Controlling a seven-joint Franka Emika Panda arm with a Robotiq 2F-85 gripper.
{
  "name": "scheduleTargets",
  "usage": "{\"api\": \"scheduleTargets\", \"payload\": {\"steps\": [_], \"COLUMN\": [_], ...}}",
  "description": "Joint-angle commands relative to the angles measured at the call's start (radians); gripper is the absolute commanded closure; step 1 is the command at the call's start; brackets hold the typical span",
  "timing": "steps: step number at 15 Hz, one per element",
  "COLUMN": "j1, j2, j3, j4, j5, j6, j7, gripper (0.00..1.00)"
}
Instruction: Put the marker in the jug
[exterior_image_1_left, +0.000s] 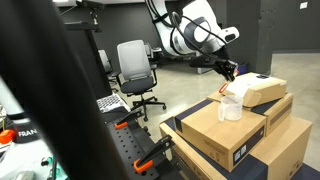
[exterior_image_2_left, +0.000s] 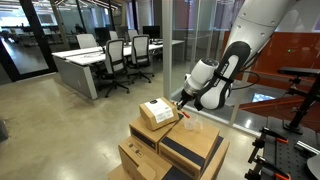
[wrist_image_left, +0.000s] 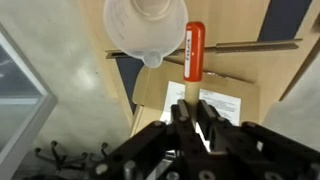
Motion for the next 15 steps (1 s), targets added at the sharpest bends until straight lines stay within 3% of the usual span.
{"api": "scheduleTargets", "payload": {"steps": [1, 4, 15], "j1": [-0.027, -0.035, 0.057], "j2": [-0.045, -0.049, -0.035], "j3": [0.02, 0.023, -0.071], "j4": [-0.051, -0.052, -0.087], "j5": [0.033, 0.038, 0.122], "j6": [0.03, 0.028, 0.13], "j7": [-0.042, -0.05, -0.109], "gripper": [0.96, 0.96, 0.96]}}
